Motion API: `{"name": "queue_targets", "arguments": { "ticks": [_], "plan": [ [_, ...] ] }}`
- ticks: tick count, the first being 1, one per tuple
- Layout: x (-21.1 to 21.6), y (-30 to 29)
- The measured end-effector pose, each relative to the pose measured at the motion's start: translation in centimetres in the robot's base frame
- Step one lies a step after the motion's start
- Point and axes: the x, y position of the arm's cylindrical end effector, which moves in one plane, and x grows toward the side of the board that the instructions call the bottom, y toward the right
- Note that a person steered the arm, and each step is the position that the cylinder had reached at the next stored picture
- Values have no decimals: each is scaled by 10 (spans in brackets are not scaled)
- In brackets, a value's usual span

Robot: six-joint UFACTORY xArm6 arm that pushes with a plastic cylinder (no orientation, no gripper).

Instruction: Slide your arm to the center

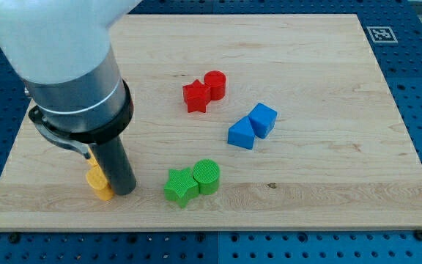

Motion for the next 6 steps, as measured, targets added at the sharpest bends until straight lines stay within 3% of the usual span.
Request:
{"name": "queue_targets", "arguments": {
  "ticks": [3, 6],
  "plan": [
    [-13, 49],
    [-118, 24]
  ]
}}
